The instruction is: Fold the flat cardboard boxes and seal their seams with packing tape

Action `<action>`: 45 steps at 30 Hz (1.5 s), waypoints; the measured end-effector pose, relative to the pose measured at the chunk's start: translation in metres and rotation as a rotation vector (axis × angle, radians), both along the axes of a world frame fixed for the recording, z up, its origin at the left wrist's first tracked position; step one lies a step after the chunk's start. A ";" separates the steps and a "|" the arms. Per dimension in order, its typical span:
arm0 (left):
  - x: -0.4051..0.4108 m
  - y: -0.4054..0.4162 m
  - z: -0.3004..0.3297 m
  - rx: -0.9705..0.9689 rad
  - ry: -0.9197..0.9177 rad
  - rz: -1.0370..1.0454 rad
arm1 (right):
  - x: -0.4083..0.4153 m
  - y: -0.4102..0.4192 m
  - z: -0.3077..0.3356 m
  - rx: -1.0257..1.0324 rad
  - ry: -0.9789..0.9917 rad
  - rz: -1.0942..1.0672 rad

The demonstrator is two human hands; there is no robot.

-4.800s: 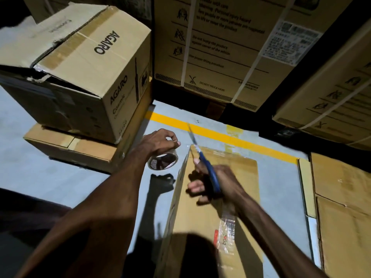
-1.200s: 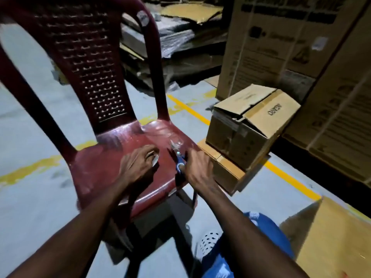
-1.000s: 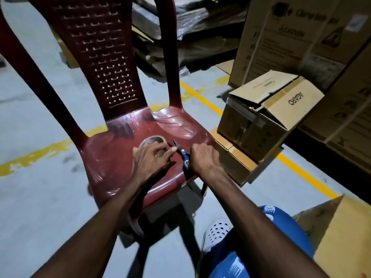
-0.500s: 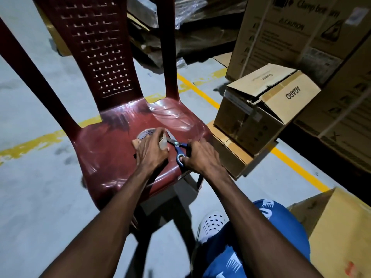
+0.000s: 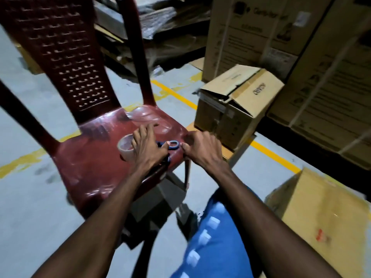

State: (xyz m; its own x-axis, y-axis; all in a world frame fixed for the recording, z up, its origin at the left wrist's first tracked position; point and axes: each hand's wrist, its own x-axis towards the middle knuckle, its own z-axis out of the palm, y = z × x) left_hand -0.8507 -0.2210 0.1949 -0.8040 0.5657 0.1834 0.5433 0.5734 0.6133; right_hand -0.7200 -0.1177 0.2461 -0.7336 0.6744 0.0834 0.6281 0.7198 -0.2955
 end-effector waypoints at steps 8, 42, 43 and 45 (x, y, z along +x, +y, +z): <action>0.159 0.148 0.024 -0.018 -0.297 -0.622 | 0.223 0.091 -0.025 -0.128 -0.051 -0.462; 0.327 0.226 0.021 0.264 -1.072 -0.669 | 0.473 0.090 -0.045 -0.614 1.226 -0.820; 0.322 0.225 0.032 0.262 -1.079 -0.675 | 0.473 0.090 -0.038 -0.662 1.251 -0.832; 0.312 0.223 0.044 0.220 -1.079 -0.662 | 0.472 0.092 -0.026 -0.747 1.244 -0.865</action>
State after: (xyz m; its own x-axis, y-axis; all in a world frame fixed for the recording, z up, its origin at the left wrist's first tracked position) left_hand -0.5385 0.0022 0.2393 -0.1820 0.9532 -0.2414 -0.1444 0.2169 0.9654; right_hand -0.2485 -0.0262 0.2204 0.1055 0.9709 -0.2148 -0.1234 -0.2016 -0.9717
